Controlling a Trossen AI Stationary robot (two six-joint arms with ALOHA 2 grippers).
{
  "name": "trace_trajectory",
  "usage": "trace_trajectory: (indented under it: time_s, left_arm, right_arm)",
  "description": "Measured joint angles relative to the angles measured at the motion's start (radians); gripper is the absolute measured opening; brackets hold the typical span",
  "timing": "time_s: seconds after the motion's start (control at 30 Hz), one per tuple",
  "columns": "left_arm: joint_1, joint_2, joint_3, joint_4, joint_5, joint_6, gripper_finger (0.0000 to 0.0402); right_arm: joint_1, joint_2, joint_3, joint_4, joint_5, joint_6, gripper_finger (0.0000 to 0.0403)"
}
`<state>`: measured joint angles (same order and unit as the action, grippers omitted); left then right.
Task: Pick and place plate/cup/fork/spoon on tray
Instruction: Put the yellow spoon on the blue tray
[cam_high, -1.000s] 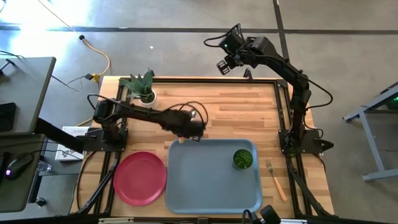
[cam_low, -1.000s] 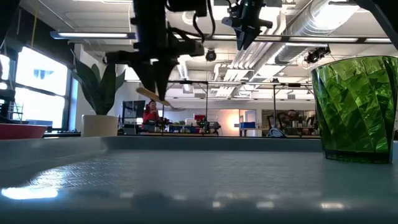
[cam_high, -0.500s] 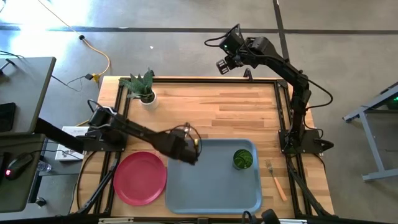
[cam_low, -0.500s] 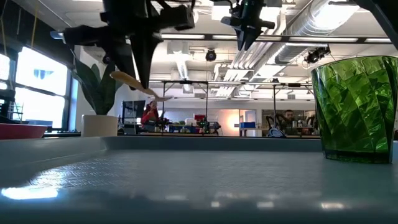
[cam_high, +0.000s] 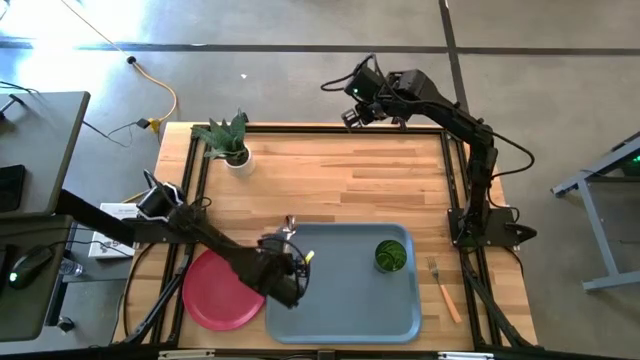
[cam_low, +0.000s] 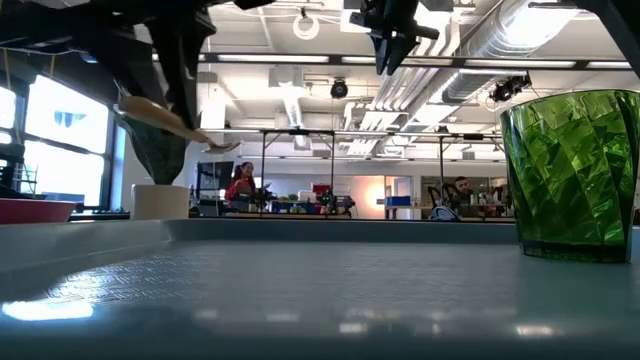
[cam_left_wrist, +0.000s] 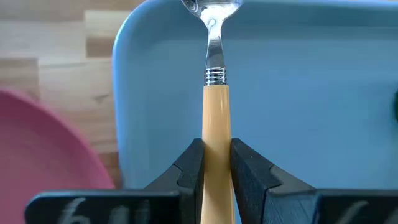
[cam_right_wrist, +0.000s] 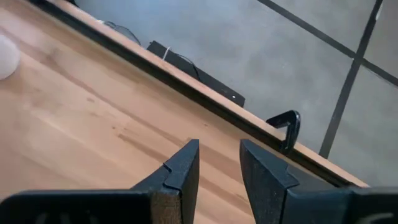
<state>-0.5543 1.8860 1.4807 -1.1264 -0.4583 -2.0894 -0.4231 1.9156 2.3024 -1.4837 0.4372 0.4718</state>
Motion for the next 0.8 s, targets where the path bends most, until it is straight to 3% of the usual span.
trace_trajectory:
  time_s: [0.37, 0.8]
  left_arm:
    - [-0.085, 0.074, 0.001, 0.022, 0.032, -0.152, 0.0049]
    - [-0.104, 0.190, 0.000, 0.158, 0.069, -0.180, 0.0049]
  right_arm:
    - [0.072, 0.000, 0.000, -0.004, 0.014, 0.038, 0.0108]
    - [0.105, 0.000, 0.000, -0.036, 0.025, 0.071, 0.0108]
